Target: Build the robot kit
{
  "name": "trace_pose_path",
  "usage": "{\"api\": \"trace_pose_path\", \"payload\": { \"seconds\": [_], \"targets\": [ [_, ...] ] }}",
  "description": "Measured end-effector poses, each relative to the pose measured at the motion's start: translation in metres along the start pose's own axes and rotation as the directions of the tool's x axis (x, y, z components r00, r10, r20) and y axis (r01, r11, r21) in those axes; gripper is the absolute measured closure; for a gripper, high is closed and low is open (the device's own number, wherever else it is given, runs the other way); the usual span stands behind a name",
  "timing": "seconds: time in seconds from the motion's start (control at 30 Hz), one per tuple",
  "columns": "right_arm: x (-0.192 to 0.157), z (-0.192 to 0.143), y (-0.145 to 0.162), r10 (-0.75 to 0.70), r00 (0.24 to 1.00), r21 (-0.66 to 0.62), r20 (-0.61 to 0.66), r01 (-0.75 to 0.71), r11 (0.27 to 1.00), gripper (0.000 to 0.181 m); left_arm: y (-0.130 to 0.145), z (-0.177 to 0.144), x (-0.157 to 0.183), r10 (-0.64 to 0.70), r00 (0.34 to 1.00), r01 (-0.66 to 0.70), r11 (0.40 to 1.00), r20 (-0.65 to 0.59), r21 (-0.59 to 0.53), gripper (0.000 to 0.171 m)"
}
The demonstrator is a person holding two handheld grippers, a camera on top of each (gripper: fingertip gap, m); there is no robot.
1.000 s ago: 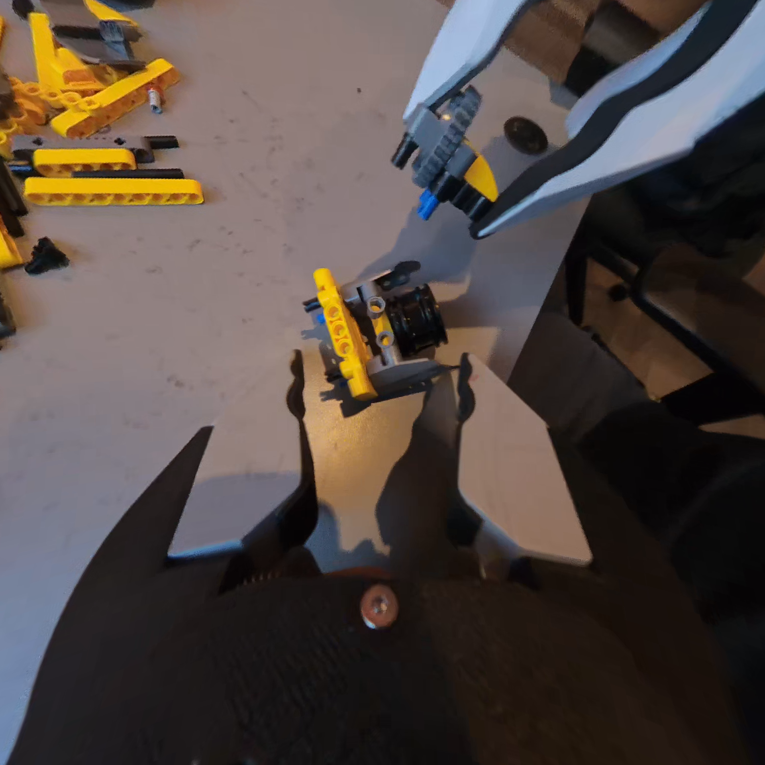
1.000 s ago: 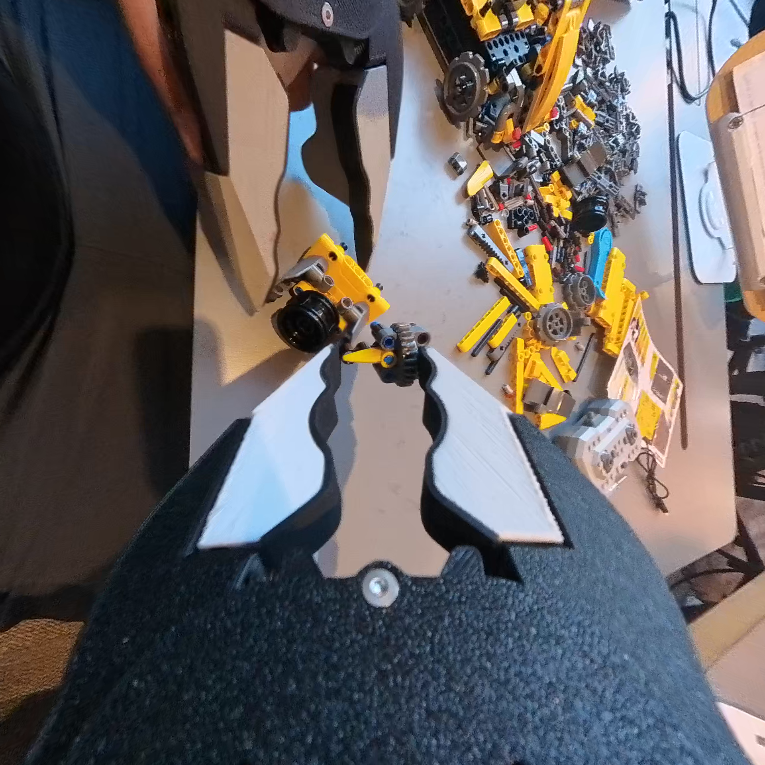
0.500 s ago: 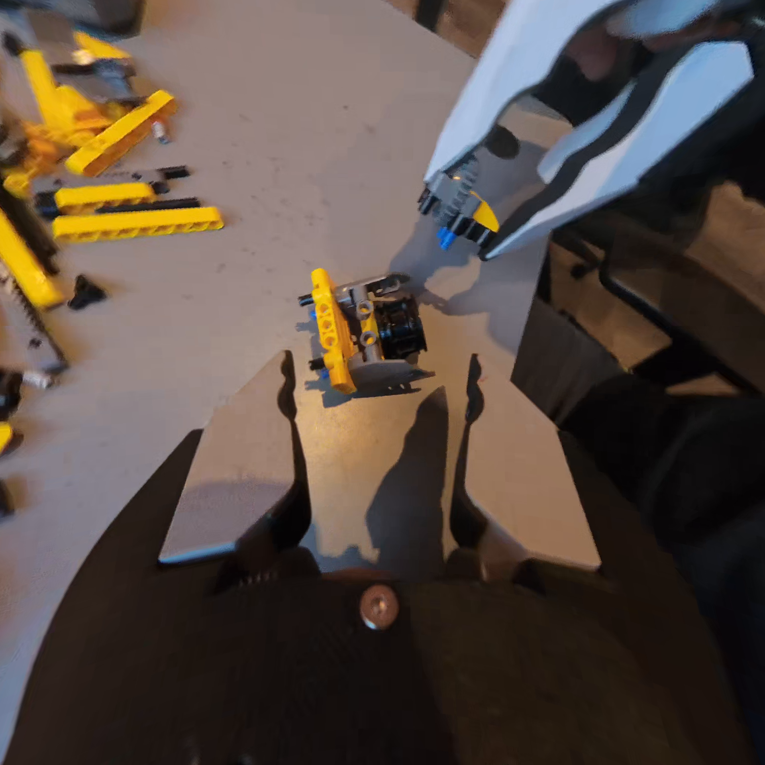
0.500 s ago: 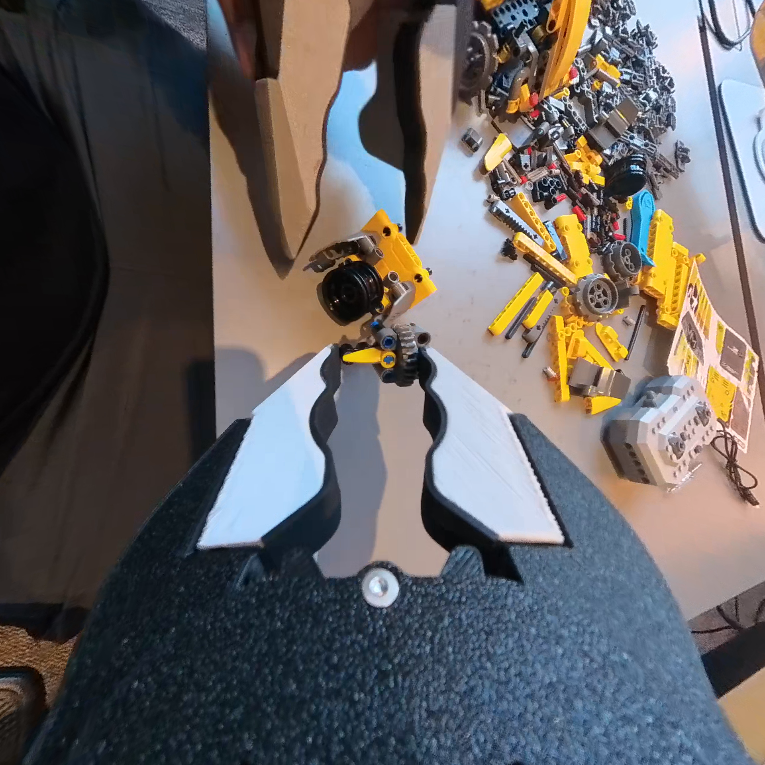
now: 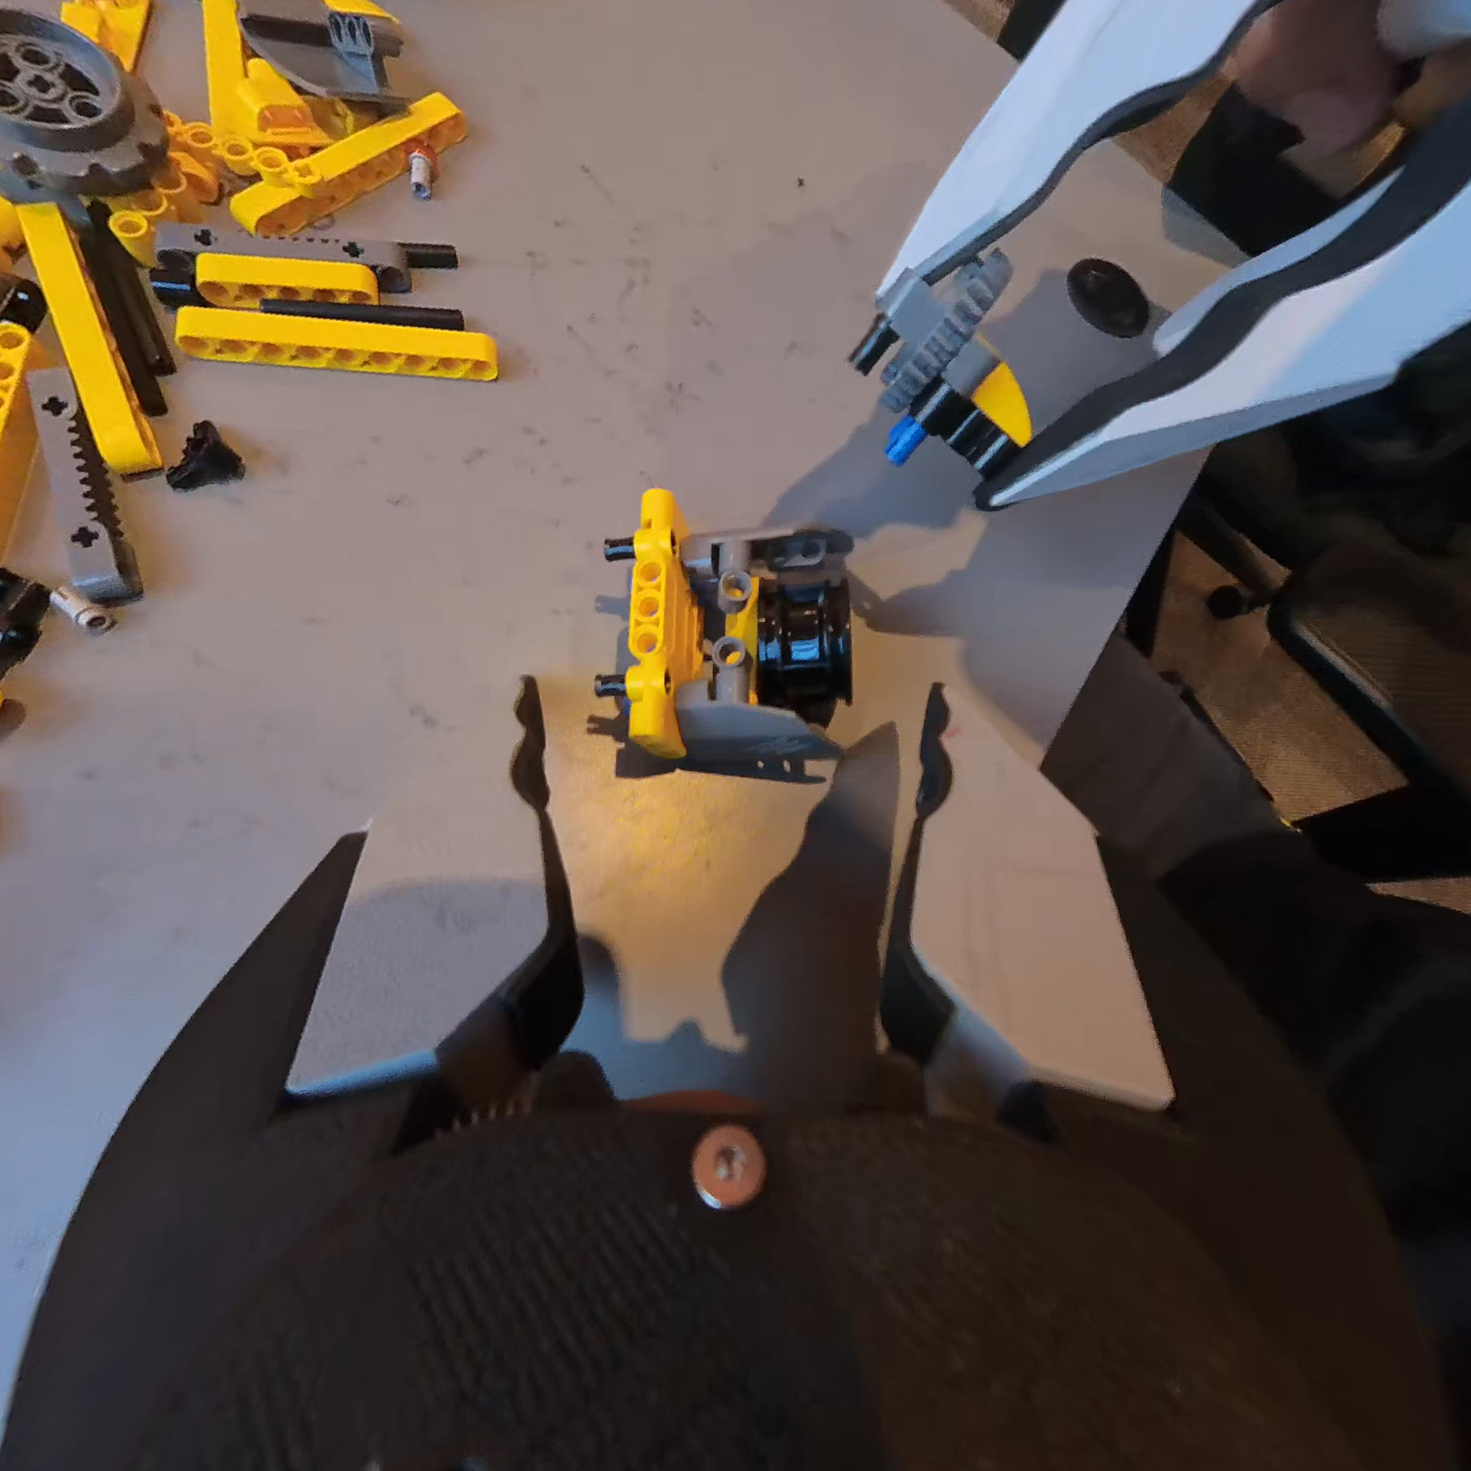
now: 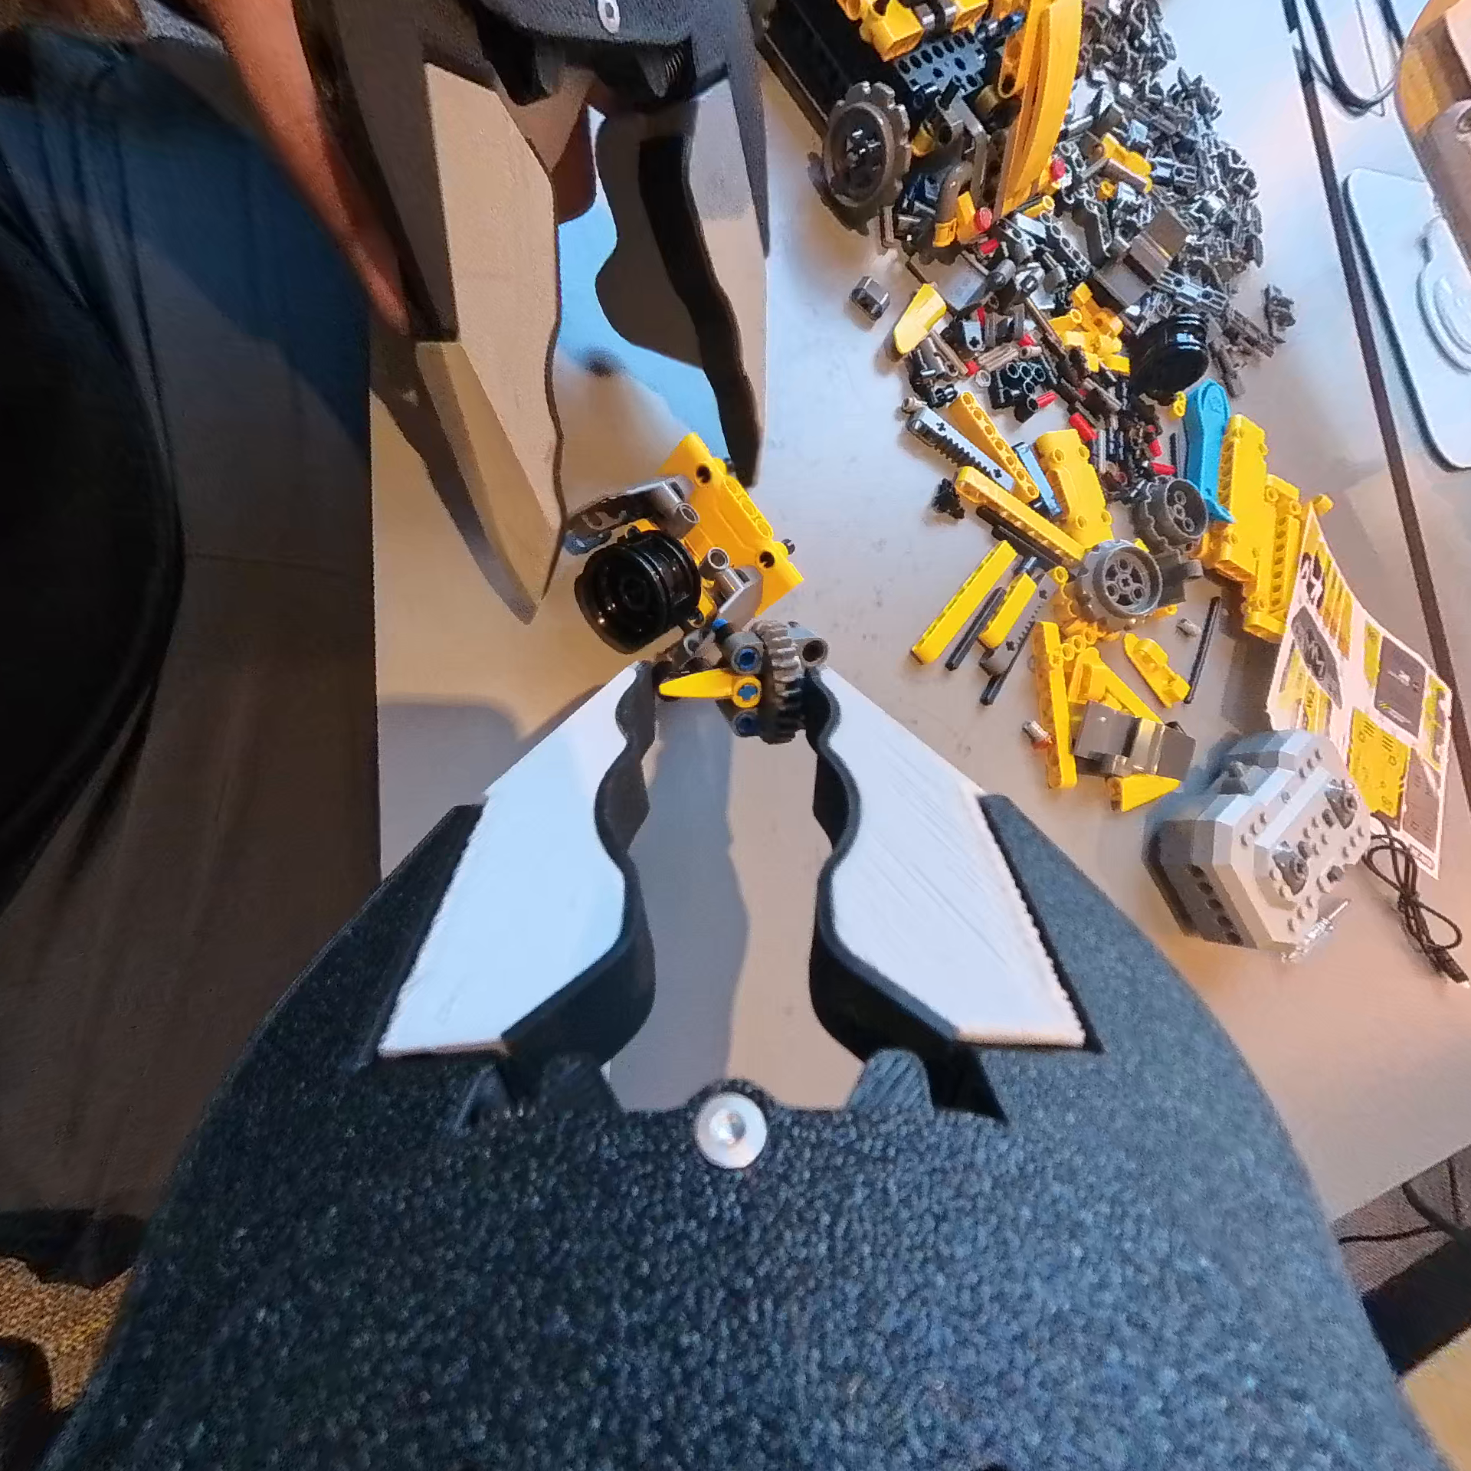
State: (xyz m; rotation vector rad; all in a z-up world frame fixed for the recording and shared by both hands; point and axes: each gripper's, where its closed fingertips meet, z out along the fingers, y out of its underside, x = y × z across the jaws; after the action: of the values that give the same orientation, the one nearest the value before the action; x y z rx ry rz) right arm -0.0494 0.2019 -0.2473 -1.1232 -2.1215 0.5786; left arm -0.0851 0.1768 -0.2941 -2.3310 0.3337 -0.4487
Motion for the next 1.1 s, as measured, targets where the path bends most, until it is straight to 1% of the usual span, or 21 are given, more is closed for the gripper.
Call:
{"api": "trace_pose_path", "payload": {
  "seconds": [0.03, 0.1, 0.17, 0.27, 0.33, 0.43, 0.47, 0.53, 0.63, 0.73, 0.8, 0.83, 0.87, 0.97, 1.03, 1.1],
  "targets": [
    [0.001, -0.001, 0.001, 0.003, 1.0, 0.0, -0.002, -0.003, 1.0, 0.143, -0.002, 0.002, 0.001, -0.004, 1.0, 0.004, 1.0, -0.006, 0.001, 0.079],
    [0.001, -0.001, 0.002, 0.007, 1.0, -0.002, -0.003, -0.007, 1.0, 0.143, -0.005, 0.006, 0.0, 0.005, 1.0, -0.005, 1.0, -0.005, 0.002, 0.085],
    [0.002, -0.001, 0.003, 0.008, 1.0, -0.003, -0.001, -0.008, 1.0, 0.143, -0.005, 0.008, -0.003, 0.044, 0.999, -0.044, 0.999, -0.002, -0.012, 0.107],
    [0.001, -0.001, 0.003, 0.004, 1.0, -0.001, 0.007, -0.004, 1.0, 0.143, -0.005, 0.008, -0.004, 0.108, 0.993, -0.11, 0.993, -0.045, -0.045, 0.107],
    [0.001, 0.0, 0.003, 0.001, 1.0, -0.001, 0.01, -0.001, 1.0, 0.143, -0.006, 0.005, -0.004, 0.189, 0.978, -0.196, 0.977, -0.09, -0.078, 0.099],
    [0.001, 0.0, 0.003, 0.003, 1.0, 0.005, 0.012, -0.003, 1.0, 0.144, -0.007, -0.003, -0.009, 0.354, 0.929, -0.366, 0.924, -0.112, -0.115, 0.102],
    [0.001, 0.0, 0.002, 0.003, 1.0, 0.007, 0.011, -0.003, 1.0, 0.144, -0.007, -0.006, -0.012, 0.381, 0.918, -0.393, 0.91, -0.107, -0.131, 0.101],
    [0.001, 0.0, 0.001, 0.001, 1.0, 0.009, 0.013, -0.002, 1.0, 0.144, -0.011, -0.009, -0.006, 0.374, 0.915, -0.393, 0.911, -0.153, -0.123, 0.098],
    [0.004, 0.003, 0.002, -0.007, 1.0, 0.001, 0.019, 0.007, 1.0, 0.144, -0.017, -0.006, 0.006, 0.296, 0.932, -0.324, 0.939, -0.209, -0.116, 0.097],
    [0.007, 0.005, 0.0, -0.011, 0.999, -0.003, 0.033, 0.011, 1.0, 0.143, -0.01, 0.003, -0.005, 0.296, 0.944, -0.32, 0.93, -0.144, -0.182, 0.101],
    [0.008, 0.006, -0.002, -0.021, 0.999, -0.008, 0.043, 0.021, 1.0, 0.143, 0.0, 0.007, -0.006, 0.301, 0.941, -0.331, 0.915, -0.157, -0.228, 0.103],
    [0.009, 0.006, -0.003, -0.026, 0.999, -0.01, 0.046, 0.027, 1.0, 0.143, 0.001, 0.008, -0.004, 0.321, 0.932, -0.355, 0.906, -0.17, -0.231, 0.107],
    [0.008, 0.007, -0.004, -0.03, 0.998, -0.01, 0.05, 0.03, 0.999, 0.143, 0.002, 0.007, -0.001, 0.354, 0.917, -0.391, 0.891, -0.186, -0.232, 0.112],
    [0.008, 0.008, -0.006, -0.032, 0.998, -0.006, 0.056, 0.032, 0.999, 0.143, 0.002, 0.007, -0.001, 0.466, 0.856, -0.514, 0.815, -0.225, -0.268, 0.113],
    [0.006, 0.009, -0.008, -0.03, 0.998, -0.004, 0.059, 0.03, 1.0, 0.143, 0.004, 0.008, 0.002, 0.564, 0.772, -0.632, 0.731, -0.294, -0.255, 0.113],
    [0.004, 0.01, -0.008, -0.025, 0.998, -0.006, 0.064, 0.026, 1.0, 0.143, 0.005, 0.008, 0.003, 0.63, 0.697, -0.714, 0.655, -0.342, -0.248, 0.113]
  ]
}}
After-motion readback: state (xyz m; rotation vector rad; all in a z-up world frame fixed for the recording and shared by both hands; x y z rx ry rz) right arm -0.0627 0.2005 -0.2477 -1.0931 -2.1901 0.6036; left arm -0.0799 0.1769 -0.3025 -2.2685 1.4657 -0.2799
